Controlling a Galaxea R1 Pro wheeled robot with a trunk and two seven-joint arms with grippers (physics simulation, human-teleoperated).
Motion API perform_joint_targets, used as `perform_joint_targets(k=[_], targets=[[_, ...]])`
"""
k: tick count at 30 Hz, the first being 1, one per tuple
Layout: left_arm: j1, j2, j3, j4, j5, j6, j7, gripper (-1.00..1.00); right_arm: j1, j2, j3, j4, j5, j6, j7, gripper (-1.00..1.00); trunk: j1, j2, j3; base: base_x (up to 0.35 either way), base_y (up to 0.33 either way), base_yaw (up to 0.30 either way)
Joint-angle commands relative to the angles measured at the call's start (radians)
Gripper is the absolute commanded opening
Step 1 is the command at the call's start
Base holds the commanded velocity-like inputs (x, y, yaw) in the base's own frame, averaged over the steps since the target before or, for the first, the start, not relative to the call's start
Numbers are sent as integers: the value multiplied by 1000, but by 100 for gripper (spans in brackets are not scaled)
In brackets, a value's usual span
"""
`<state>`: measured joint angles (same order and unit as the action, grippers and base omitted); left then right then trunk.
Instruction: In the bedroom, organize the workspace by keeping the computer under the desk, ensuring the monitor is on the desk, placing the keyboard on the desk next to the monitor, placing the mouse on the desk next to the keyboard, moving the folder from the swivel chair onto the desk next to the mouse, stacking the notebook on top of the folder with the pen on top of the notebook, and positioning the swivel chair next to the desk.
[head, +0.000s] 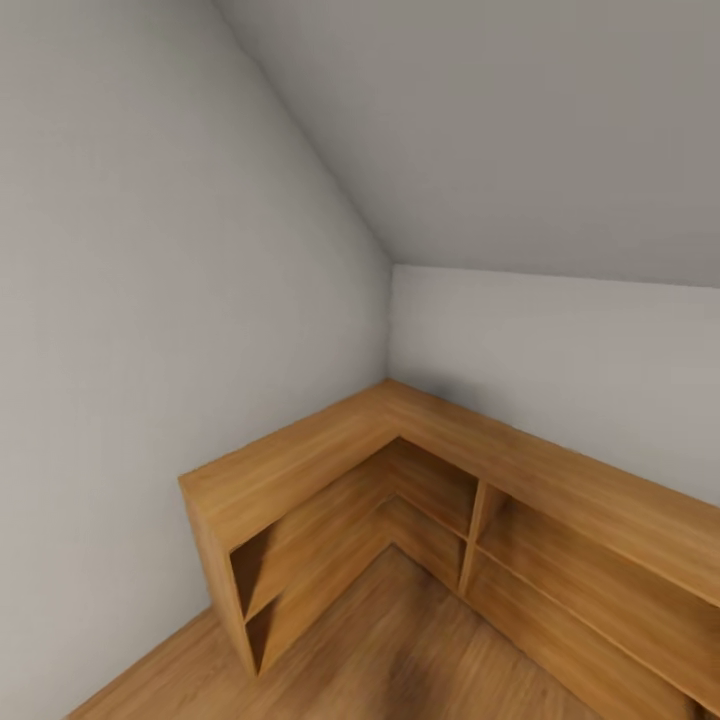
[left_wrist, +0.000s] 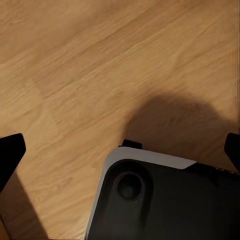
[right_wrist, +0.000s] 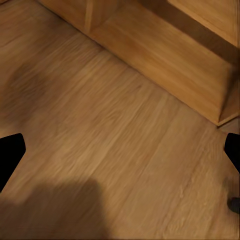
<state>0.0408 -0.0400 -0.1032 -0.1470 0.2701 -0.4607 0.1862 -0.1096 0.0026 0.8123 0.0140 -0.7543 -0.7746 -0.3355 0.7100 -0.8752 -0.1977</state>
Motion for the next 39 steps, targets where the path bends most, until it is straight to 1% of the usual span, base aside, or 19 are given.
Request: perform_joint_targets(k=[1,18,26,39], targets=[[1,0,-9,-2,6,-1,6,100,-1,0,8,1,1,0,-8,100,1,-1,-2,212,-55,-269],[1,0,-7,-2,6,-4,7,100,-1,3,8,0,0,0,-8,100,1,-1,-10,40,-8,-269],[1,-2,-9,-2,6,-4,6,100,-1,4,7,-1,0,0,-8,100,1,-1,-15,223,0,-253],[1,-2,-9,-2,6,-4,7,100,-1,4,7,-2,0,0,-8,100,1,-1,-26,31,0,-235]])
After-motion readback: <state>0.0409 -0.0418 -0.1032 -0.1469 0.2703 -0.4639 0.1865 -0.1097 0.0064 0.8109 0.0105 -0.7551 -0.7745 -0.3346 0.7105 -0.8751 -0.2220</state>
